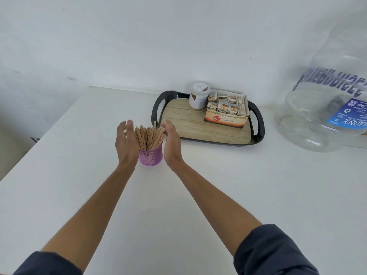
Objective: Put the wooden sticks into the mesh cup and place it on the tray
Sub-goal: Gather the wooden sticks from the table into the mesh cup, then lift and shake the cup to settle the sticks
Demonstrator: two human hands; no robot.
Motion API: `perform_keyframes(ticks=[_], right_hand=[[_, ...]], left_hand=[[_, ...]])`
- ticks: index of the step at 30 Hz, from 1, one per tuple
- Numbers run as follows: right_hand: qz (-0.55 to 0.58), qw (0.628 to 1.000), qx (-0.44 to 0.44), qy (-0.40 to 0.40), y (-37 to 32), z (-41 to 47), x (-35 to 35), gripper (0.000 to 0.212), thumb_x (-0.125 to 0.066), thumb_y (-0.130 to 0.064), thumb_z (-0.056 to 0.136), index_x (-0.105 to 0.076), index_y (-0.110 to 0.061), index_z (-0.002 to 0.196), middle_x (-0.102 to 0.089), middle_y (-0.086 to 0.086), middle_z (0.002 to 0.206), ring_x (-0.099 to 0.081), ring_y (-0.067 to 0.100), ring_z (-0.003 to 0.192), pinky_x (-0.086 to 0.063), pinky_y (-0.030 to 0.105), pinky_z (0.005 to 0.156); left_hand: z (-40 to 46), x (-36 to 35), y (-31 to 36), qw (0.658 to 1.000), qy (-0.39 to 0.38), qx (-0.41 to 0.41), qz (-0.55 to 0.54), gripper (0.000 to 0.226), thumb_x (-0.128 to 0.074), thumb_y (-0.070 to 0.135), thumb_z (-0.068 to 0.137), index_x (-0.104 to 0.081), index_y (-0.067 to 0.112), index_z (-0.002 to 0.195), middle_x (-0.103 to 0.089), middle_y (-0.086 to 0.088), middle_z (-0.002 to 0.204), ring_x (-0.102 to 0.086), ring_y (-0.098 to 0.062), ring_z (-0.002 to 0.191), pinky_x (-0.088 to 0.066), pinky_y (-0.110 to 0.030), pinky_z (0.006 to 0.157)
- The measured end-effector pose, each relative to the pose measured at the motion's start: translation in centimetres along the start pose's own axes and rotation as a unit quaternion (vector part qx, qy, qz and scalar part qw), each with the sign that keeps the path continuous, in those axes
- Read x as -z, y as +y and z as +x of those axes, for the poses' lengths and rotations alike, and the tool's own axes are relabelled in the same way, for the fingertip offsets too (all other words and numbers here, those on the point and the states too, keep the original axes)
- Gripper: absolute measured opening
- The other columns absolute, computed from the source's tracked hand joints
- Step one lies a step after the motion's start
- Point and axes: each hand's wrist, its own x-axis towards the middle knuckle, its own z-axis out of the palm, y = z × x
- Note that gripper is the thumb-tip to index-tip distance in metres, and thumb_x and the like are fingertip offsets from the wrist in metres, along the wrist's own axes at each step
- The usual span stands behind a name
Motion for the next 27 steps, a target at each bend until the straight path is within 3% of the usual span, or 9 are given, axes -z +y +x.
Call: perform_keyframes(ticks=[4, 6, 11, 14, 16, 20, 21, 24, 27], right_hand=[[-0.098, 0.99, 0.035, -0.1, 3.0, -1.3, 1.9, 0.066, -0.053, -0.027, 0.078, -0.041, -0.023, 0.143, -0.058, -0.002, 0.133, -0.05, 0.015, 0.125, -0.043, 0.03, 0.103], [-0.158, 0.976, 0.058, -0.136, 4.0, -2.0, 2.2, 0.077, -0.071, -0.031, 0.071, -0.036, -0.035, 0.14, -0.058, -0.01, 0.131, -0.053, 0.009, 0.121, -0.046, 0.02, 0.095], [-0.209, 0.974, 0.07, -0.053, 5.2, -2.3, 3.4, 0.081, -0.087, -0.051, 0.057, -0.048, -0.032, 0.126, -0.065, -0.015, 0.116, -0.064, 0.006, 0.102, -0.057, 0.035, 0.087], [-0.21, 0.975, 0.067, 0.022, 5.1, -2.7, 5.3, 0.079, -0.084, -0.064, 0.053, -0.051, -0.035, 0.118, -0.068, -0.016, 0.108, -0.067, 0.006, 0.095, -0.059, 0.035, 0.082], [-0.214, 0.973, 0.077, 0.041, 4.9, -3.2, 6.9, 0.08, -0.084, -0.065, 0.052, -0.052, -0.033, 0.118, -0.069, -0.014, 0.107, -0.067, 0.008, 0.095, -0.06, 0.035, 0.08], [-0.211, 0.969, 0.092, 0.086, 3.9, -3.9, 10.7, 0.089, -0.092, -0.05, 0.051, -0.054, -0.02, 0.126, -0.067, -0.006, 0.115, -0.065, 0.015, 0.101, -0.059, 0.038, 0.083], [-0.208, 0.968, 0.096, 0.101, 3.2, -4.0, 11.5, 0.089, -0.092, -0.048, 0.05, -0.054, -0.019, 0.125, -0.067, -0.007, 0.115, -0.064, 0.014, 0.101, -0.059, 0.037, 0.083], [-0.168, 0.965, 0.14, 0.143, 0.6, -4.2, 13.4, 0.079, -0.09, -0.051, 0.047, -0.055, -0.031, 0.115, -0.067, -0.019, 0.105, -0.063, 0.0, 0.095, -0.055, 0.018, 0.074], [-0.159, 0.962, 0.159, 0.156, -0.6, -4.4, 15.2, 0.074, -0.092, -0.047, 0.05, -0.055, -0.034, 0.112, -0.068, -0.021, 0.103, -0.064, -0.001, 0.095, -0.051, 0.014, 0.072]], left_hand=[[-0.2, 0.7, -1.5, 0.996, -0.05, 0.07, -0.01, 0.065, -0.019, 0.069, 0.094, -0.066, 0.025, 0.089, -0.068, 0.007, 0.095, -0.06, -0.015, 0.096, -0.044, -0.037, 0.094], [-0.5, 0.7, -1.7, 0.992, -0.081, 0.092, -0.014, 0.068, -0.017, 0.066, 0.096, -0.069, 0.023, 0.092, -0.071, -0.001, 0.1, -0.063, -0.019, 0.1, -0.046, -0.037, 0.098], [-2.5, -0.4, -1.8, 0.982, -0.164, 0.095, -0.021, 0.054, -0.022, 0.061, 0.099, -0.07, 0.036, 0.094, -0.071, 0.005, 0.106, -0.065, -0.012, 0.103, -0.047, -0.029, 0.092], [-4.0, -1.2, -2.1, 0.963, -0.253, 0.086, -0.028, 0.052, -0.017, 0.061, 0.099, -0.061, 0.038, 0.117, -0.062, 0.007, 0.124, -0.058, -0.004, 0.11, -0.041, -0.025, 0.098], [-4.7, -1.8, -2.9, 0.954, -0.293, 0.061, -0.009, 0.059, -0.013, 0.062, 0.098, -0.054, 0.035, 0.132, -0.055, 0.007, 0.135, -0.05, -0.007, 0.124, -0.033, -0.029, 0.109], [-5.8, -2.0, -4.9, 0.944, -0.291, 0.002, 0.157, 0.063, -0.022, 0.06, 0.099, -0.045, 0.024, 0.144, -0.042, 0.005, 0.151, -0.032, -0.012, 0.141, -0.018, -0.028, 0.112], [-6.1, -1.6, -5.6, 0.925, -0.286, -0.049, 0.245, 0.06, -0.028, 0.055, 0.1, -0.042, 0.02, 0.146, -0.038, 0.002, 0.154, -0.028, -0.014, 0.143, -0.017, -0.028, 0.114], [-6.4, -0.2, -8.4, 0.813, -0.266, -0.223, 0.467, 0.062, -0.035, 0.048, 0.101, -0.027, 0.015, 0.152, -0.02, -0.001, 0.162, -0.011, -0.018, 0.15, -0.006, -0.04, 0.121], [-6.3, -0.2, -9.2, 0.796, -0.253, -0.241, 0.494, 0.064, -0.032, 0.051, 0.1, -0.022, 0.018, 0.153, -0.015, 0.002, 0.163, -0.006, -0.017, 0.15, -0.003, -0.041, 0.121]])
